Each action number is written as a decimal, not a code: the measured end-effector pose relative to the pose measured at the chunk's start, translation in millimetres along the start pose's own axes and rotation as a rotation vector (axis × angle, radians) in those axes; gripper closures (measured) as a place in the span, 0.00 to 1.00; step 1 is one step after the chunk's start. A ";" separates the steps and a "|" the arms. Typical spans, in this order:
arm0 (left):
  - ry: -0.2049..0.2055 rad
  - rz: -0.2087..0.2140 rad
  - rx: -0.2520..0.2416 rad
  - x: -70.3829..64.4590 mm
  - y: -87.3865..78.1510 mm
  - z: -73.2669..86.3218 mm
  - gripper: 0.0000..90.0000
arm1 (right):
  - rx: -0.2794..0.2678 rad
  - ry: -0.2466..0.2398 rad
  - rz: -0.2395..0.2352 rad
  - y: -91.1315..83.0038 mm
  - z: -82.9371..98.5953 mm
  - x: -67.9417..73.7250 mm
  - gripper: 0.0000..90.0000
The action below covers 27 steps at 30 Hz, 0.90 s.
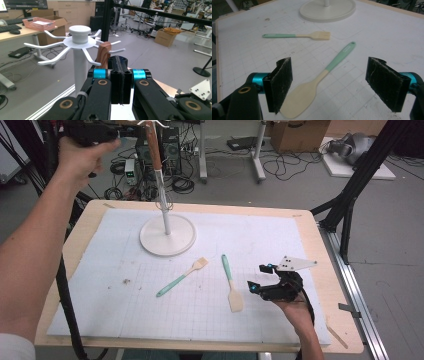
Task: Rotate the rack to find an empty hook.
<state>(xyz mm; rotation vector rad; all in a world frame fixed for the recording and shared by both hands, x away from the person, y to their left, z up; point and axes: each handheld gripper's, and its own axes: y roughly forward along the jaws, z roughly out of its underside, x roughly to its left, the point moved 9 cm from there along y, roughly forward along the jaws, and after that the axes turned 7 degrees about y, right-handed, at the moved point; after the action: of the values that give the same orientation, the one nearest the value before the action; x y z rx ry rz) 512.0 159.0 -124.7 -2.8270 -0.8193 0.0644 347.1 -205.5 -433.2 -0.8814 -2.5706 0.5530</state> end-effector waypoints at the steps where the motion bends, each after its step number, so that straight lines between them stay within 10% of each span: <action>1: -0.004 -0.011 0.002 1.7 0.2 0.6 1.00 | 0.001 -0.001 0.000 0.3 0.1 0.1 0.23; 16: -0.045 -0.061 -0.010 21.9 -4.8 4.5 0.99 | -0.001 0.003 -0.009 0.0 -0.1 0.5 0.23; 27: 0.023 0.020 0.003 -11.3 -10.9 -4.4 0.99 | -0.006 -0.001 -0.009 0.7 -0.9 1.4 0.23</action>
<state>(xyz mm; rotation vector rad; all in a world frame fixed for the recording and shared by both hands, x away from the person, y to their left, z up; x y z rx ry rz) 497.1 161.2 -118.3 -2.8278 -0.7849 0.0358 346.8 -203.9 -432.5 -0.8719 -2.5775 0.5439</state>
